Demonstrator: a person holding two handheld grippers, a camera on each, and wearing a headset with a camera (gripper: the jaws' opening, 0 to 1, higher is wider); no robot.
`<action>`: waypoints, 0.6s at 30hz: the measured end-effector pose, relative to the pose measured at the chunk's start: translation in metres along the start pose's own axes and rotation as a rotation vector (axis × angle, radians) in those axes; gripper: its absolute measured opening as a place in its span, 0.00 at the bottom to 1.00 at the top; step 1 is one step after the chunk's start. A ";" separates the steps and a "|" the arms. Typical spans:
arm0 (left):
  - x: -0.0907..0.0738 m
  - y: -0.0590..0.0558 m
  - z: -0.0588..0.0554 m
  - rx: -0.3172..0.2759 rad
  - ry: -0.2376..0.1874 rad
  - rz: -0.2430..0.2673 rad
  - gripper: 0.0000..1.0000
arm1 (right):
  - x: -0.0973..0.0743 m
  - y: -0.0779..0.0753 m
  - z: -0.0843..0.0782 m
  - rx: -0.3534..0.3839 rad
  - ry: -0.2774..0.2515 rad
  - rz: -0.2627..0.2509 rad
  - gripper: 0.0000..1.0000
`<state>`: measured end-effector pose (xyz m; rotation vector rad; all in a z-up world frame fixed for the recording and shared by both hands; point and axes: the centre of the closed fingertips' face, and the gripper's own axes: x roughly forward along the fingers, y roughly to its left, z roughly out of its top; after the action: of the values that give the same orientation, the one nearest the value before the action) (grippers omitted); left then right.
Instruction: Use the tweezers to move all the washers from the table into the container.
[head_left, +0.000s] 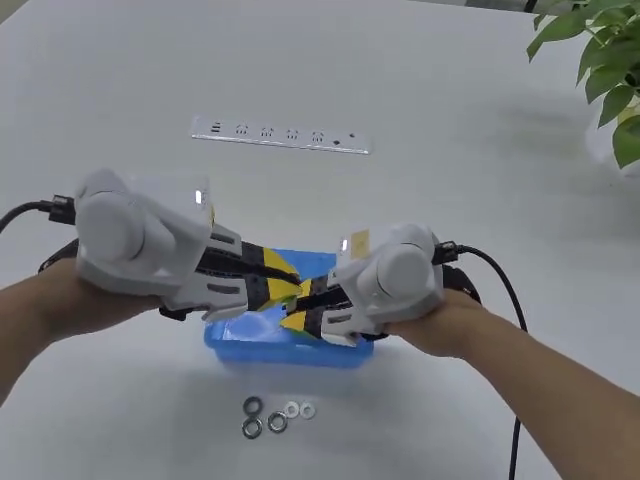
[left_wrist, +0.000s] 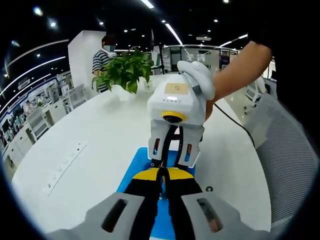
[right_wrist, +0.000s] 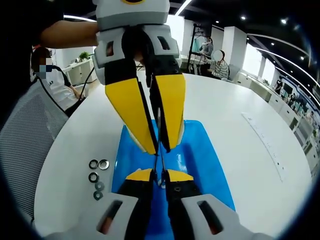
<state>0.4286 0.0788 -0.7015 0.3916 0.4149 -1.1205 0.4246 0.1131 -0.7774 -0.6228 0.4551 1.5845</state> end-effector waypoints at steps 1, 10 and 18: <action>0.000 -0.001 0.000 -0.001 -0.001 -0.004 0.08 | 0.000 0.000 0.000 -0.001 0.001 0.001 0.11; 0.001 -0.004 0.001 0.015 0.001 -0.014 0.06 | -0.001 0.001 -0.001 -0.006 0.012 -0.006 0.12; -0.003 -0.004 0.007 0.025 -0.005 -0.012 0.06 | -0.004 0.000 0.004 -0.001 -0.001 -0.017 0.13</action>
<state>0.4242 0.0764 -0.6946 0.4088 0.3996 -1.1386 0.4244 0.1121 -0.7715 -0.6253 0.4470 1.5696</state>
